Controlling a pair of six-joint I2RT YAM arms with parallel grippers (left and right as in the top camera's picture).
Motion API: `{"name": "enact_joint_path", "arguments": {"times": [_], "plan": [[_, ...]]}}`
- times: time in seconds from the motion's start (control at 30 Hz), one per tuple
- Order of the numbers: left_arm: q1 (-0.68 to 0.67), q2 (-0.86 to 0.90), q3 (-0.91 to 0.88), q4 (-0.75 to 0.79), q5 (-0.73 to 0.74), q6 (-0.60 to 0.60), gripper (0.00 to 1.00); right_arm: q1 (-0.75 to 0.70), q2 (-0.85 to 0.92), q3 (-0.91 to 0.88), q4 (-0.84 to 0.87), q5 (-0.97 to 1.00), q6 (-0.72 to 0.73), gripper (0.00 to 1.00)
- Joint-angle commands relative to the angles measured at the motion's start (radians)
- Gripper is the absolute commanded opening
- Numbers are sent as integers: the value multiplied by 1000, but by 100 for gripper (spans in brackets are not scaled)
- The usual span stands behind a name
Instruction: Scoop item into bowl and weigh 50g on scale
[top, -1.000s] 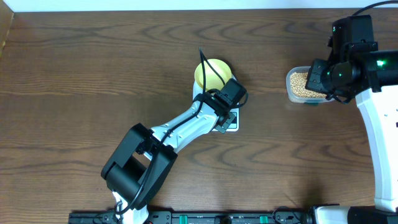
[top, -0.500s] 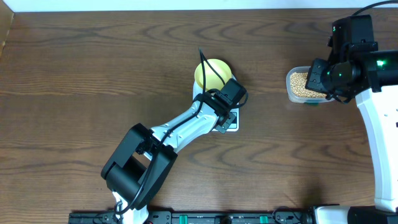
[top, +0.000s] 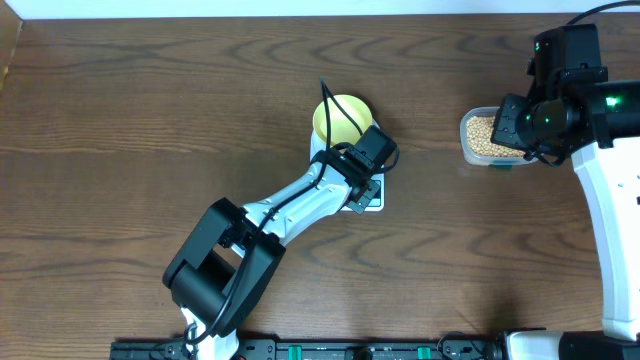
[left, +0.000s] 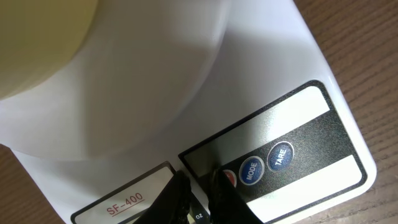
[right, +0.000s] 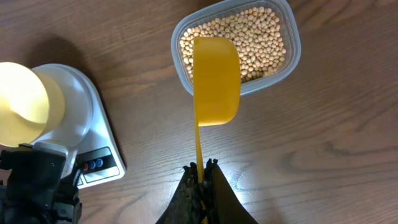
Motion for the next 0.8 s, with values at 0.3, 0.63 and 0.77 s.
{"name": "enact_joint_path", "arguments": {"times": [0.3, 0.63, 0.77], "plan": [[3, 27, -6, 4, 2, -16, 15, -4, -2, 17, 9, 12, -20, 1], [3, 29, -34, 23, 2, -20, 15, -4, -2, 17, 14, 12, -20, 1], [3, 37, -38, 26, 2, -20, 15, -4, -2, 17, 14, 12, -20, 1]]}}
